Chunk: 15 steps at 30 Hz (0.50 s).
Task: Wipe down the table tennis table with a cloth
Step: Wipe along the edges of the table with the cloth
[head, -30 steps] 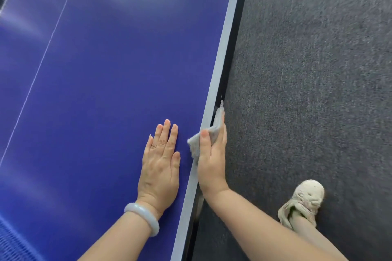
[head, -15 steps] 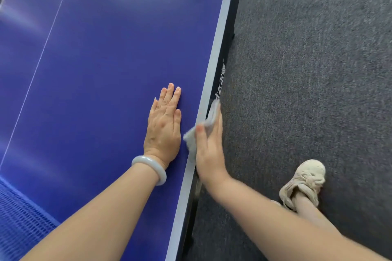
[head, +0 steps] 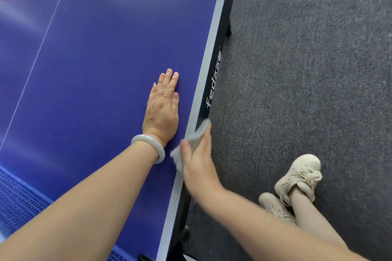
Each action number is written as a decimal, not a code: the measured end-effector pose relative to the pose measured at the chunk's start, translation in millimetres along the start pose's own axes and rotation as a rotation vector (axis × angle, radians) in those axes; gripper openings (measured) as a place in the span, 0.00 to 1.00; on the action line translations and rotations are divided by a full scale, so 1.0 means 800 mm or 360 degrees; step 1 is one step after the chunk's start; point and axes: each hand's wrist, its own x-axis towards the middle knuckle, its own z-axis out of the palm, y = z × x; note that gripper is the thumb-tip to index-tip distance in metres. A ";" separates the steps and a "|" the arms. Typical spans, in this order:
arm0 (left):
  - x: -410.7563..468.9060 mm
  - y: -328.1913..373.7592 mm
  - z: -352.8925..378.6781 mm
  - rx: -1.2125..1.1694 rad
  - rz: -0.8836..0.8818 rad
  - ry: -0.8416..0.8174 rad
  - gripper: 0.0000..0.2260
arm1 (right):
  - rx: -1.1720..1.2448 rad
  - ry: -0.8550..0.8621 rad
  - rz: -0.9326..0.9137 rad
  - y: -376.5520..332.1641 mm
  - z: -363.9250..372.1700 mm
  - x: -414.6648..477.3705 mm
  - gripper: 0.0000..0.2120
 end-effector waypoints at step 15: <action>0.000 0.000 0.002 -0.0038 -0.0024 0.0023 0.21 | 0.0688 -0.0404 0.0992 -0.073 -0.050 0.026 0.12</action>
